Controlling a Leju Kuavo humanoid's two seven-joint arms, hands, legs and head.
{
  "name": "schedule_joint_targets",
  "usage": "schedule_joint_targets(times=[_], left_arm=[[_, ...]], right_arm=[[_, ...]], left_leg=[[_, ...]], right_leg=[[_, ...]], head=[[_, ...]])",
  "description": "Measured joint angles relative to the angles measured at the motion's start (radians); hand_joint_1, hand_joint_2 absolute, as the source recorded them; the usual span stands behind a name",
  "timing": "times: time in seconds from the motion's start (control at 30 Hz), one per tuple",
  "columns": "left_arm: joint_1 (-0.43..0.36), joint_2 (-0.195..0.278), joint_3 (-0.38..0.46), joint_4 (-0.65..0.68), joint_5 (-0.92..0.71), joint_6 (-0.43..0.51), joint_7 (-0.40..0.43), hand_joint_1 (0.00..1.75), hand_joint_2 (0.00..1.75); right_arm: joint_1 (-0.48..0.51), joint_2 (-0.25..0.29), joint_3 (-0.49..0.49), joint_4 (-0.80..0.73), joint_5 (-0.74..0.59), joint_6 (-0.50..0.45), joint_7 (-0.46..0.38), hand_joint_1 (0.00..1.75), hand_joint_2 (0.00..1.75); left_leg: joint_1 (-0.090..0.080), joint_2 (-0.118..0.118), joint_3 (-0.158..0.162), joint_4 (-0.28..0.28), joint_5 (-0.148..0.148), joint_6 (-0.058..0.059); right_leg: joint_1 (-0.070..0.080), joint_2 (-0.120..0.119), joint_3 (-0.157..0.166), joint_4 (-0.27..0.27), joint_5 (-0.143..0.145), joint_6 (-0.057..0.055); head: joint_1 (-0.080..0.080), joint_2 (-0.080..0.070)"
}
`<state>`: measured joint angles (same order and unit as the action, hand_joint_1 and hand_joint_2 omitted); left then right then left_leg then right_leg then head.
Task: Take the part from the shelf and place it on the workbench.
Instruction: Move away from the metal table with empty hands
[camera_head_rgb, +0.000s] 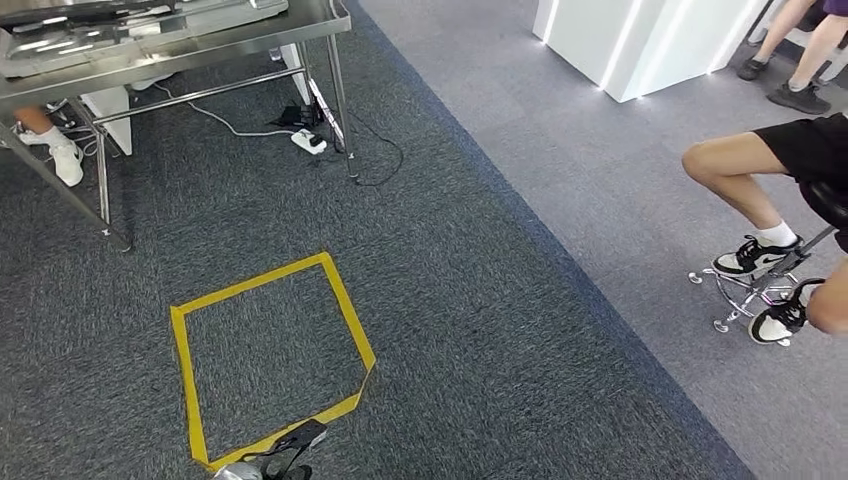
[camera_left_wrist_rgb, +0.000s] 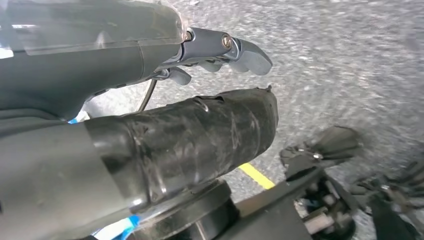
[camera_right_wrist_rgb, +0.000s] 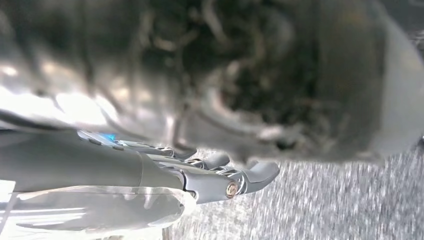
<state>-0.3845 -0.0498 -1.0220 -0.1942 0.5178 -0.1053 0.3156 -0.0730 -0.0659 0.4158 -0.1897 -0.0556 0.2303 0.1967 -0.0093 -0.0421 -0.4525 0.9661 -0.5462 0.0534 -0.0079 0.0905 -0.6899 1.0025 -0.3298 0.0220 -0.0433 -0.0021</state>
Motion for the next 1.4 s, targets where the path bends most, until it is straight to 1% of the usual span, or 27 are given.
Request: schedule_joint_targets(times=[0.03, 0.1, 0.17, 0.2, 0.23, 0.3, 0.37, 0.4, 0.47, 0.53, 0.63, 0.67, 0.7, 0.73, 0.77, 0.83, 0.87, 0.93, 1.0, 1.03, 1.1, 1.17, 1.2, 1.23, 1.27, 1.3, 1.4], left_arm=[[0.002, -0.001, 0.0, 0.0, 0.005, 0.002, 0.0, 0.0, 0.0], [0.005, -0.001, 0.0, 0.0, 0.01, 0.007, 0.001, 0.0, 0.0], [0.011, 0.0, 0.0, 0.0, 0.015, 0.014, 0.003, 0.0, 0.0], [0.015, 0.0, 0.0, 0.0, 0.017, 0.018, 0.004, 0.0, 0.0], [0.018, 0.0, 0.0, 0.0, 0.02, 0.023, 0.005, 0.0, 0.0], [0.02, -0.001, 0.0, 0.0, 0.026, 0.034, 0.006, 0.0, 0.0], [0.021, -0.001, 0.001, 0.0, 0.034, 0.046, 0.005, 0.0, 0.0], [0.021, 0.0, 0.002, 0.0, 0.037, 0.054, 0.005, 0.0, 0.0], [0.023, -0.002, 0.005, 0.0, 0.045, 0.08, 0.001, 0.0, 0.0], [0.03, -0.003, 0.007, 0.0, 0.055, 0.112, -0.01, 0.0, 0.0], [0.053, -0.003, 0.013, 0.0, 0.074, 0.151, -0.032, 0.0, 0.0], [0.062, -0.003, 0.015, 0.0, 0.082, 0.16, -0.038, 0.0, 0.0], [0.07, -0.004, 0.019, 0.0, 0.09, 0.169, -0.044, 0.0, 0.0], [0.076, -0.005, 0.023, 0.0, 0.099, 0.178, -0.052, 0.0, 0.0], [0.08, -0.006, 0.027, 0.0, 0.109, 0.185, -0.06, 0.0, 0.0], [0.083, -0.008, 0.038, 0.0, 0.128, 0.196, -0.073, 0.0, 0.0], [0.083, -0.008, 0.045, 0.0, 0.136, 0.198, -0.077, 0.0, 0.0], [0.085, -0.012, 0.059, 0.0, 0.153, 0.2, -0.082, 0.0, 0.0], [0.086, -0.017, 0.066, 0.0, 0.162, 0.198, -0.085, 0.0, 0.0], [0.086, -0.02, 0.067, 0.0, 0.164, 0.197, -0.085, 0.0, 0.0], [0.086, -0.022, 0.071, 0.0, 0.164, 0.194, -0.085, 0.0, 0.0], [0.089, -0.023, 0.077, 0.0, 0.164, 0.186, -0.084, 0.0, 0.0], [0.09, -0.023, 0.079, 0.0, 0.163, 0.182, -0.083, 0.0, 0.0], [0.091, -0.023, 0.08, 0.0, 0.162, 0.178, -0.082, 0.0, 0.0], [0.09, -0.024, 0.08, 0.0, 0.16, 0.174, -0.081, 0.0, 0.0], [0.088, -0.024, 0.08, 0.0, 0.158, 0.17, -0.079, 0.0, 0.0], [0.076, -0.025, 0.08, 0.0, 0.155, 0.158, -0.073, 0.0, 0.0]], right_arm=[[0.002, -0.001, 0.0, 0.0, -0.001, 0.0, 0.0, 0.0, 0.0], [0.003, -0.002, 0.0, 0.001, -0.003, -0.001, 0.002, 0.0, 0.0], [0.003, -0.002, 0.0, 0.001, -0.005, -0.002, 0.005, 0.0, 0.0], [0.003, -0.002, 0.0, 0.001, -0.008, -0.003, 0.006, 0.0, 0.0], [0.004, -0.004, 0.0, 0.001, -0.013, -0.003, 0.007, 0.0, 0.0], [0.004, -0.007, 0.0, 0.001, -0.027, -0.003, 0.007, 0.0, 0.0], [0.002, -0.008, -0.001, 0.001, -0.034, -0.004, 0.006, 0.0, 0.0], [0.002, -0.009, -0.001, 0.001, -0.033, -0.004, 0.006, 0.0, 0.0], [0.005, -0.009, -0.001, 0.001, -0.029, -0.006, 0.006, 0.0, 0.0], [0.006, -0.01, -0.001, 0.001, -0.026, -0.006, 0.002, 0.0, 0.0], [0.004, -0.01, -0.001, 0.001, -0.021, -0.003, -0.002, 0.0, 0.0], [0.004, -0.01, -0.001, 0.001, -0.018, 0.001, -0.003, 0.0, 0.0], [0.005, -0.01, -0.001, 0.001, -0.012, 0.005, -0.003, 0.0, 0.0], [0.005, -0.01, 0.0, 0.001, -0.005, 0.009, -0.003, 0.0, 0.0], [0.005, -0.01, 0.0, 0.001, 0.003, 0.011, -0.003, 0.0, 0.0], [0.005, -0.01, 0.002, 0.001, 0.017, 0.012, -0.007, 0.0, 0.0], [0.003, -0.01, 0.003, 0.001, 0.022, 0.011, -0.012, 0.0, 0.0], [0.003, -0.011, 0.006, 0.001, 0.032, 0.01, -0.022, 0.0, 0.0], [0.006, -0.013, 0.009, 0.002, 0.042, 0.006, -0.029, 0.0, 0.0], [0.008, -0.014, 0.01, 0.002, 0.046, 0.004, -0.032, 0.0, 0.0], [0.008, -0.015, 0.013, 0.002, 0.052, 0.003, -0.035, 0.0, 0.0], [0.006, -0.015, 0.019, 0.002, 0.059, 0.004, -0.04, 0.0, 0.0], [0.005, -0.015, 0.022, 0.002, 0.061, 0.006, -0.043, 0.0, 0.0], [0.005, -0.015, 0.025, 0.002, 0.063, 0.008, -0.046, 0.0, 0.0], [0.005, -0.015, 0.028, 0.002, 0.063, 0.011, -0.048, 0.0, 0.0], [0.005, -0.015, 0.03, 0.002, 0.064, 0.013, -0.05, 0.0, 0.0], [0.004, -0.015, 0.036, 0.002, 0.074, 0.013, -0.051, 0.0, 0.0]], left_leg=[[0.003, 0.013, -0.004, -0.006, 0.012, 0.006], [0.005, 0.038, -0.018, -0.011, 0.032, 0.013], [0.006, 0.064, -0.037, -0.008, 0.044, 0.012], [0.007, 0.078, -0.045, -0.005, 0.049, 0.008], [0.008, 0.091, -0.054, 0.0, 0.052, 0.005], [0.012, 0.114, -0.068, 0.016, 0.053, -0.005], [0.009, 0.132, -0.081, 0.034, 0.046, -0.021], [0.008, 0.139, -0.084, 0.039, 0.043, -0.029], [0.01, 0.151, -0.079, 0.04, 0.042, -0.042], [0.016, 0.123, -0.085, 0.063, 0.022, -0.056], [0.019, 0.058, -0.16, 0.226, -0.075, -0.065], [0.019, 0.052, -0.187, 0.283, -0.098, -0.064], [0.019, 0.05, -0.202, 0.315, -0.103, -0.062], [0.019, 0.048, -0.2, 0.309, -0.087, -0.059], [0.019, 0.044, -0.18, 0.267, -0.056, -0.054], [0.018, 0.009, -0.117, 0.137, 0.009, -0.041], [0.018, -0.007, -0.095, 0.088, 0.026, -0.036], [0.014, -0.019, -0.082, 0.051, 0.031, -0.029], [0.015, 0.0, -0.078, 0.04, 0.04, -0.02], [0.017, 0.01, -0.075, 0.033, 0.047, -0.014], [0.019, 0.028, -0.072, 0.02, 0.059, -0.003], [0.015, 0.051, -0.075, 0.018, 0.063, 0.003], [0.014, 0.064, -0.078, 0.019, 0.063, 0.003], [0.013, 0.077, -0.08, 0.021, 0.062, 0.003], [0.013, 0.09, -0.081, 0.023, 0.061, 0.002], [0.013, 0.1, -0.081, 0.026, 0.059, 0.0], [0.007, 0.128, -0.082, 0.04, 0.048, -0.016]], right_leg=[[0.0, -0.017, -0.01, 0.02, -0.019, 0.004], [-0.005, -0.063, -0.047, 0.12, -0.099, 0.013], [-0.012, -0.081, -0.081, 0.239, -0.171, 0.026], [-0.016, -0.084, -0.077, 0.262, -0.182, 0.032], [-0.02, -0.089, -0.051, 0.247, -0.177, 0.037], [-0.026, -0.115, 0.042, 0.13, -0.147, 0.044], [-0.024, -0.139, 0.105, 0.038, -0.133, 0.034], [-0.021, -0.143, 0.112, 0.024, -0.135, 0.025], [-0.017, -0.125, 0.108, 0.026, -0.131, 0.004], [-0.018, -0.11, 0.105, 0.021, -0.123, -0.012], [-0.017, -0.084, 0.093, 0.018, -0.112, -0.029], [-0.016, -0.073, 0.089, 0.019, -0.11, -0.032], [-0.014, -0.061, 0.085, 0.02, -0.108, -0.033], [-0.012, -0.048, 0.082, 0.021, -0.106, -0.032], [-0.011, -0.035, 0.081, 0.023, -0.105, -0.031], [-0.009, -0.013, 0.078, 0.027, -0.102, -0.026], [-0.008, -0.003, 0.075, 0.028, -0.1, -0.021], [-0.01, 0.016, 0.071, 0.025, -0.093, -0.008], [-0.011, 0.027, 0.068, 0.018, -0.086, 0.005], [-0.011, 0.019, 0.067, 0.02, -0.087, 0.009], [-0.011, -0.028, 0.045, 0.067, -0.122, 0.01], [-0.011, -0.07, -0.008, 0.184, -0.192, 0.016], [-0.012, -0.078, -0.033, 0.242, -0.218, 0.019], [-0.013, -0.082, -0.046, 0.276, -0.227, 0.023], [-0.013, -0.086, -0.038, 0.271, -0.216, 0.025], [-0.014, -0.093, -0.011, 0.229, -0.189, 0.026], [-0.008, -0.142, 0.09, 0.052, -0.124, 0.016]], head=[[0.001, 0.0], [0.007, 0.0], [0.009, 0.0], [0.009, 0.0], [0.009, 0.0], [0.009, 0.0], [0.008, 0.0], [0.006, 0.0], [0.003, 0.0], [0.001, 0.0], [-0.003, 0.0], [-0.003, 0.0], [-0.003, 0.0], [-0.003, 0.0], [-0.003, 0.0], [-0.003, 0.0], [-0.002, 0.0], [-0.002, 0.0], [-0.002, 0.0], [-0.002, 0.0], [0.001, 0.0], [0.002, 0.0], [0.002, 0.0], [0.002, 0.0], [0.002, 0.0], [0.002, 0.0], [0.001, 0.0]])
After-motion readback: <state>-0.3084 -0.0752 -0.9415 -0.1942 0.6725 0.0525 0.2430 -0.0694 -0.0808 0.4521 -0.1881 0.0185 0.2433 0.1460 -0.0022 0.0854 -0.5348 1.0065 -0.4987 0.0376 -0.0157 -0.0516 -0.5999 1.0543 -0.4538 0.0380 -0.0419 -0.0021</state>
